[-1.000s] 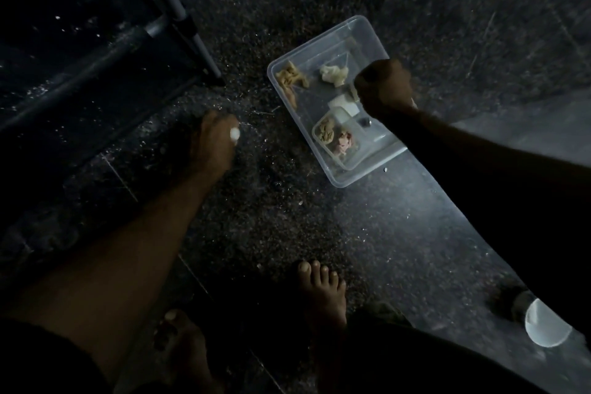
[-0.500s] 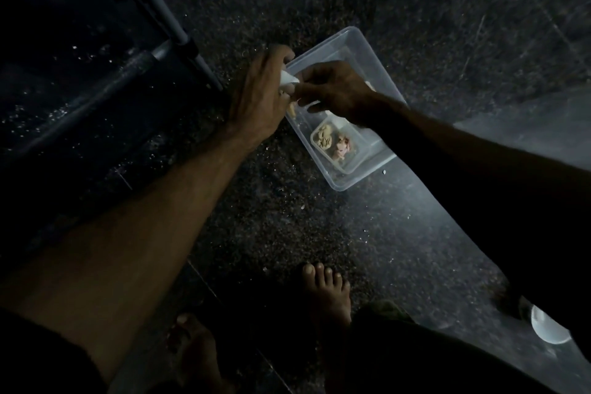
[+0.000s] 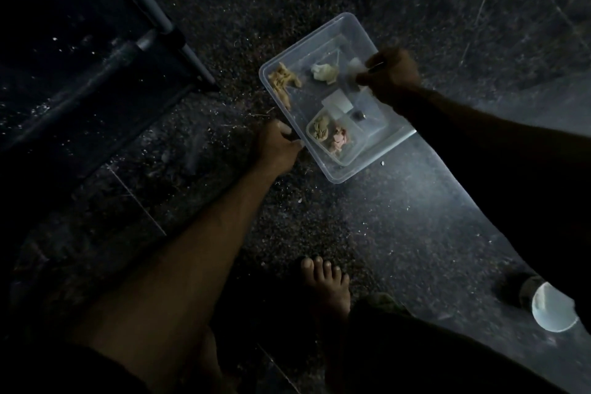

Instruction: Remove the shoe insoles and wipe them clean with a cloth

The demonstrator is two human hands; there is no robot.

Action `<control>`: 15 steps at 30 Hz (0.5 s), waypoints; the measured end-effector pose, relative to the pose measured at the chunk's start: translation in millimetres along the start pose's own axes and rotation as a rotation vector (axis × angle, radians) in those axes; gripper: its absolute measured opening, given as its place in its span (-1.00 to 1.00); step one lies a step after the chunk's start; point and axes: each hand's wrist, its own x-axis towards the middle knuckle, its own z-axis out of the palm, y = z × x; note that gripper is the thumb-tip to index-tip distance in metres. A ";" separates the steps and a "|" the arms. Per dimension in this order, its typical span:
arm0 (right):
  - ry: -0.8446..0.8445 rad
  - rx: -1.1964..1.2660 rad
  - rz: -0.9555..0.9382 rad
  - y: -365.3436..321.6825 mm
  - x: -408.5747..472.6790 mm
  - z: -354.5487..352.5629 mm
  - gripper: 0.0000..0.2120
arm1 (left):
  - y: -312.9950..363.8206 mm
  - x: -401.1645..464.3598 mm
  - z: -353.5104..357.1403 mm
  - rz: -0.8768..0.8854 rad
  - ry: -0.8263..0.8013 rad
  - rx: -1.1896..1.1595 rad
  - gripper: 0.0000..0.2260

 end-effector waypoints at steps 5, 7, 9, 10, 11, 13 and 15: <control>0.204 -0.167 -0.098 14.6 -1.9 -1.1 -0.69 | -8.9 -6.6 30.4 -0.150 -0.035 -0.194 -0.79; 0.299 -0.244 -0.120 26.0 -2.2 -9.1 -0.70 | -6.6 -10.7 34.4 -0.193 -0.037 -0.283 -0.82; 0.280 -0.313 -0.084 36.7 -1.2 -16.7 -0.68 | -4.3 -12.0 35.6 -0.213 -0.034 -0.357 -0.81; 0.233 -0.344 -0.062 42.1 -0.5 -18.9 -0.69 | -3.4 -11.9 35.5 -0.213 -0.029 -0.373 -0.81; 0.185 -0.373 -0.053 47.1 0.3 -19.9 -0.69 | -2.6 -11.3 35.2 -0.211 -0.023 -0.379 -0.82; 0.162 -0.416 -0.055 54.3 2.5 -19.9 -0.71 | 0.0 -11.4 34.4 -0.202 -0.017 -0.391 -0.85; 0.193 -0.418 -0.049 55.3 4.9 -20.8 -0.72 | 0.1 -12.2 34.7 -0.200 -0.014 -0.387 -0.84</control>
